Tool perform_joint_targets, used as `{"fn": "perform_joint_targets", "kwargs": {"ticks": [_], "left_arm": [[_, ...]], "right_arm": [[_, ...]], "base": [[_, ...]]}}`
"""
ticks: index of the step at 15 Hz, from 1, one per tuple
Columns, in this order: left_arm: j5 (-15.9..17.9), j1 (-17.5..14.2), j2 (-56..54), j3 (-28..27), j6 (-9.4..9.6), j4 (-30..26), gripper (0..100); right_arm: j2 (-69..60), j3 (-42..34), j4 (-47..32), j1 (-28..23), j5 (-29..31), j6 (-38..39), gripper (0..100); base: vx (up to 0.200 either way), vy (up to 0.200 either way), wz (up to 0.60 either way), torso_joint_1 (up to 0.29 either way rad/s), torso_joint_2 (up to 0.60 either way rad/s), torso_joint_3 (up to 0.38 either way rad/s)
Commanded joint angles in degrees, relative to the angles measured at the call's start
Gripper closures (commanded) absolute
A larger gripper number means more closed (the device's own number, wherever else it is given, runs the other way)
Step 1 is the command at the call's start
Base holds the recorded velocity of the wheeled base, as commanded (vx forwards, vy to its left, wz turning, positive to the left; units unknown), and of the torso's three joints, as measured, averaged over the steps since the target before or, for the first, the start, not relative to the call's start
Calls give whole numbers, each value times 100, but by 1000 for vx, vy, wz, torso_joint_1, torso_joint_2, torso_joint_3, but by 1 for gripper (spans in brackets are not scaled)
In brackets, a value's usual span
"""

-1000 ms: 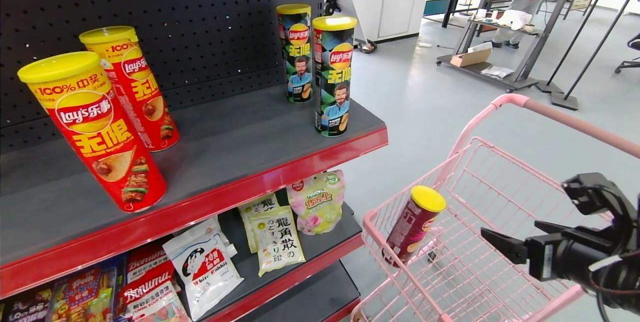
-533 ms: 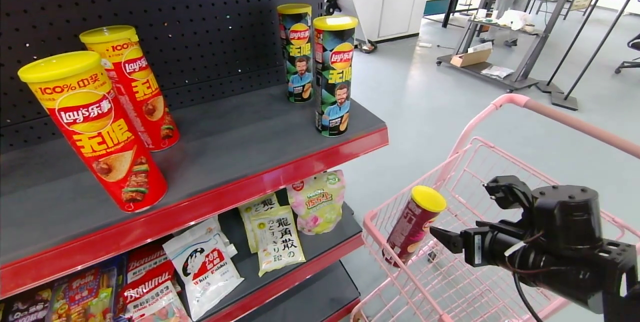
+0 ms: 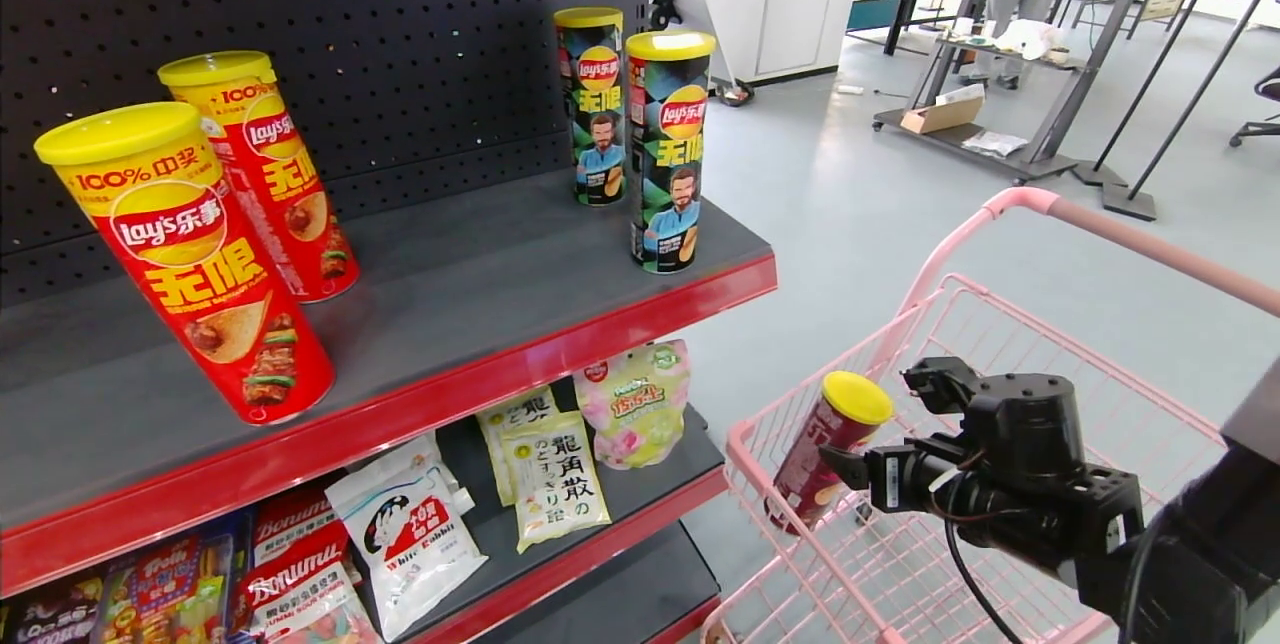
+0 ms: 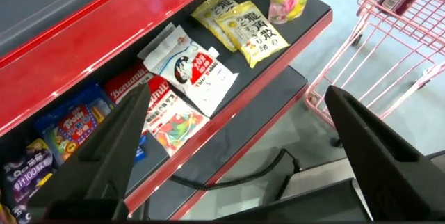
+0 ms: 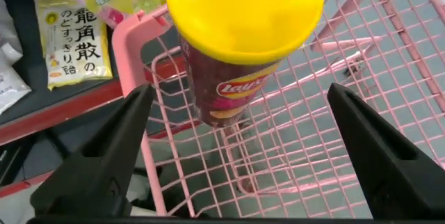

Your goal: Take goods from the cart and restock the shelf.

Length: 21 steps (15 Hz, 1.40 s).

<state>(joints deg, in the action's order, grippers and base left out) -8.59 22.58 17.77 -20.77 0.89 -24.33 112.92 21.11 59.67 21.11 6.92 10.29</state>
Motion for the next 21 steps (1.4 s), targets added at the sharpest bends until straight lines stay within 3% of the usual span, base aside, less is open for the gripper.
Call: {"fn": "perform_joint_targets", "kwargs": {"ticks": [1,12,21], "left_arm": [[7,1,16,3,-1,-1,0],[7,1,16,29,-1,-10,0],[7,1,7,82,-1,-1,0]], "right_arm": [[353,262,9,-20,11,-1,0],[942,1088,9,-108,28,-1,0],[1100,1211,9,-81,125,140,0]], "base": [[0,0,0,0,0,0],[0,0,0,0,0,0],[0,0,0,0,0,0]]}}
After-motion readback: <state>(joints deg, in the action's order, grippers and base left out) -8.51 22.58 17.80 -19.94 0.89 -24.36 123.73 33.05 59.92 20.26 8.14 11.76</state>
